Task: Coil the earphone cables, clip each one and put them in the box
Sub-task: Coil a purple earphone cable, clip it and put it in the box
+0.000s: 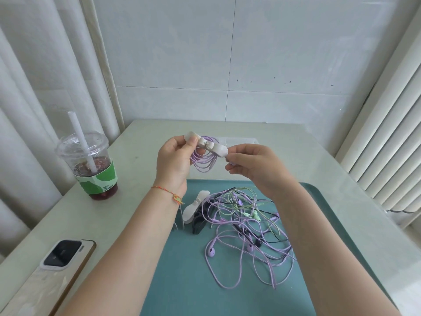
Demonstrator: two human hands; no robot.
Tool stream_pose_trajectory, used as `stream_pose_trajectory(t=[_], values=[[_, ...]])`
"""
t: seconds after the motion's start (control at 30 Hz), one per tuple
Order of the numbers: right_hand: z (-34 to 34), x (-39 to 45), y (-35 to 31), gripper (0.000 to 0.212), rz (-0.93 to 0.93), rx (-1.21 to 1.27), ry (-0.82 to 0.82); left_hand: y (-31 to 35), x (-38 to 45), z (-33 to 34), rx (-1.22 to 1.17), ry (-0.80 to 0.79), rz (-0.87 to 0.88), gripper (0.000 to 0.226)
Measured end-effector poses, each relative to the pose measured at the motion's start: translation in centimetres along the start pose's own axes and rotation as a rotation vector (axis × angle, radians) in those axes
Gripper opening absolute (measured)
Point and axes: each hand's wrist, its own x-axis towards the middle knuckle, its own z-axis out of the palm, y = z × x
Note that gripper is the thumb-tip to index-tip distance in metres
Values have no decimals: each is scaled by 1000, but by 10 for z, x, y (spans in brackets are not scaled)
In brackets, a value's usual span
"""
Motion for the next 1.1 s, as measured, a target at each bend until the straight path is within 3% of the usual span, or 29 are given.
stream_pose_trajectory(t=[0.2,0.33,0.47,0.9,1.0,1.1], values=[[-2,-1,-4,12,-9,71,6,3,-1,0,-41,-28,10,7],[9,-1,-2,11,1,287,27,2,-6,7,-266,-53,-146,14],[17,0,5,10,-6,396,96,-1,-14,13,-322,-117,-265,17],[13,0,4,15,97,45,40,-3,-14,14,-408,-149,-281,18],[7,2,-1,22,68,119,148,-2,-13,13,-398,-164,-256,16],[2,0,-10,19,1,228,120,1,-14,14,-368,-199,-231,16]])
